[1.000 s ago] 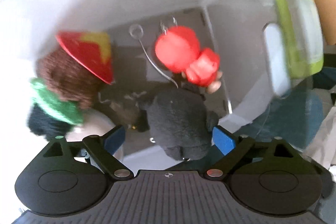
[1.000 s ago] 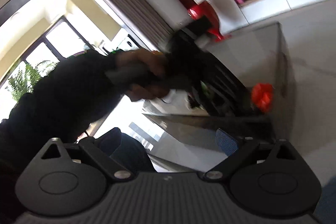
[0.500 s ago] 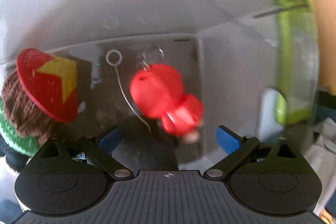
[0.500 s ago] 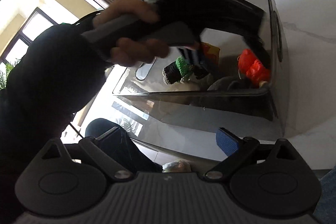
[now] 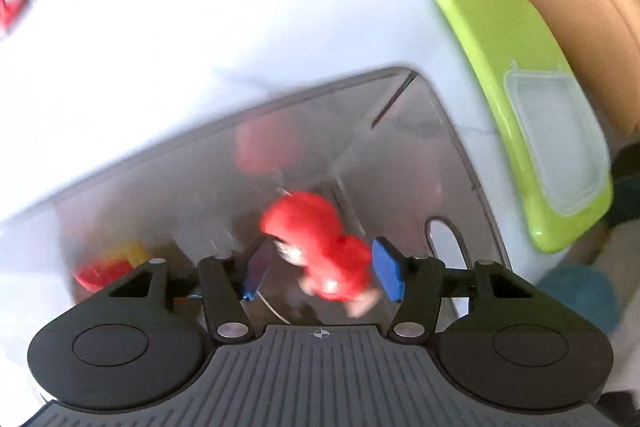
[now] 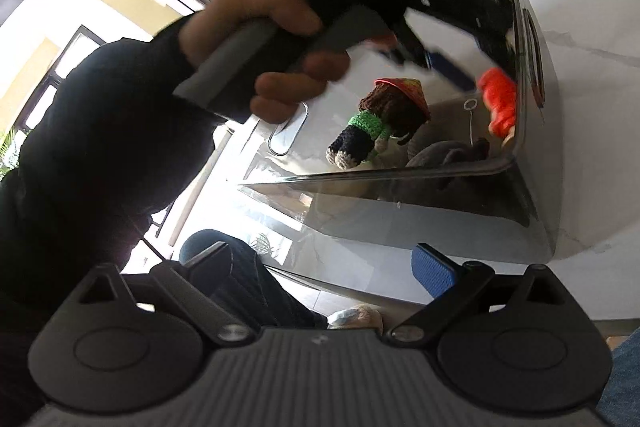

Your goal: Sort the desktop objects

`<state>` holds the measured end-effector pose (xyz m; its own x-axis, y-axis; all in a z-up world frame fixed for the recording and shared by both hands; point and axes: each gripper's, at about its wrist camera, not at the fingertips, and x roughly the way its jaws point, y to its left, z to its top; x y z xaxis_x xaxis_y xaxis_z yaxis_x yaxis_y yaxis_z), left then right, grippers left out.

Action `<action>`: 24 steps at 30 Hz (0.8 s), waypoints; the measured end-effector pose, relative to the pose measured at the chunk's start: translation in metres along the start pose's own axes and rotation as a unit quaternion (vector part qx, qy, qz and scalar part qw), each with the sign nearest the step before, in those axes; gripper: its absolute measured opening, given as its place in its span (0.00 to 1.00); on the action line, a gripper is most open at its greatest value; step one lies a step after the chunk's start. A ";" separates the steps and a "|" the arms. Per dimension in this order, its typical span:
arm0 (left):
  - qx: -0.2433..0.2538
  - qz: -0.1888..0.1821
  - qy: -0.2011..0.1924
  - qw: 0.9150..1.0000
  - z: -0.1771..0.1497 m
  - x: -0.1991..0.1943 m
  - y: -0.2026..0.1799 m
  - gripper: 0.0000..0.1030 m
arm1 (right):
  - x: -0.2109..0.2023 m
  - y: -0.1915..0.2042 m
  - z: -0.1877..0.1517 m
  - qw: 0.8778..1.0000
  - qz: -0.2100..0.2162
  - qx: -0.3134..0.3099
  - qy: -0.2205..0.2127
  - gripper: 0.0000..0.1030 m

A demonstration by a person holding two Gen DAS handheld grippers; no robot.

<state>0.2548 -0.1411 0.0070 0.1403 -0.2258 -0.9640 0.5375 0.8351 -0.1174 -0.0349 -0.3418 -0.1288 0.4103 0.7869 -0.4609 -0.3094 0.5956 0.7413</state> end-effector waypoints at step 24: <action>0.077 0.124 0.051 0.988 -0.040 0.051 0.017 0.94 | 0.004 -0.015 0.000 1.000 0.000 0.029 0.007 0.95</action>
<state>0.2383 -0.1182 -0.0537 0.2025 0.0350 -0.9787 0.6185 0.7703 0.1555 -0.0289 -0.3474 -0.1421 0.3988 0.7890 -0.4675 -0.2597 0.5860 0.7676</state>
